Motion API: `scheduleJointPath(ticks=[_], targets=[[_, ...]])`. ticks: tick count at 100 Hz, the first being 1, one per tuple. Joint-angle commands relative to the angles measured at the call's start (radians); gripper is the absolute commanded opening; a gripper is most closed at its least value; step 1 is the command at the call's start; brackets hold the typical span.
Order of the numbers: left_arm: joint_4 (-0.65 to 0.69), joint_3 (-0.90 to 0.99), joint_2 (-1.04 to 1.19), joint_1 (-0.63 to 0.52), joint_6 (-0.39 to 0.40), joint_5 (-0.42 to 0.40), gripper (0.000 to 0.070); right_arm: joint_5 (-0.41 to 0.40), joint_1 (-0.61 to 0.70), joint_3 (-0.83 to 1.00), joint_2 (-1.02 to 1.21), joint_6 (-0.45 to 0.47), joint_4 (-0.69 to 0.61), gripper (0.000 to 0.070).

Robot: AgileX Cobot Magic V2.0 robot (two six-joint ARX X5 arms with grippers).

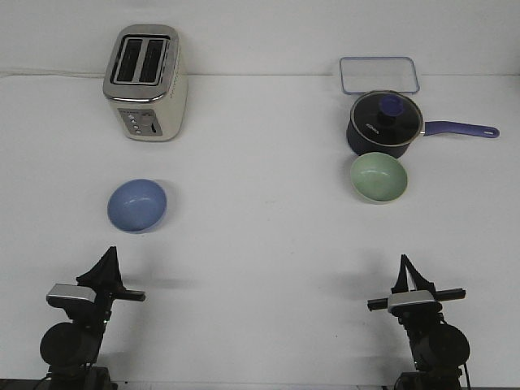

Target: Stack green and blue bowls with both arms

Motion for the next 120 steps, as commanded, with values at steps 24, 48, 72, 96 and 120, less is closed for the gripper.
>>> scheduleJointPath(ticks=[24,48,72,96,120], targets=[[0.01,-0.019,-0.002,0.0,-0.002,-0.001,0.0015,0.0,0.0,-0.002,0.0,-0.004,0.012,0.0],[0.01,-0.019,-0.002,0.0,-0.002,-0.001,0.0015,0.0,0.0,-0.002,0.0,-0.004,0.012,0.0],[0.01,-0.019,-0.002,0.0,-0.002,-0.001,0.0015,0.0,0.0,-0.002,0.0,0.001,0.012,0.0],[0.01,-0.019,-0.002,0.0,-0.002,-0.001,0.0015,-0.015,0.0,-0.002,0.0,0.167,0.013,0.0],[0.01,-0.019,-0.002,0.0,-0.002,-0.001,0.0015,0.058,0.0,0.003,0.0,0.525,0.012,0.0]])
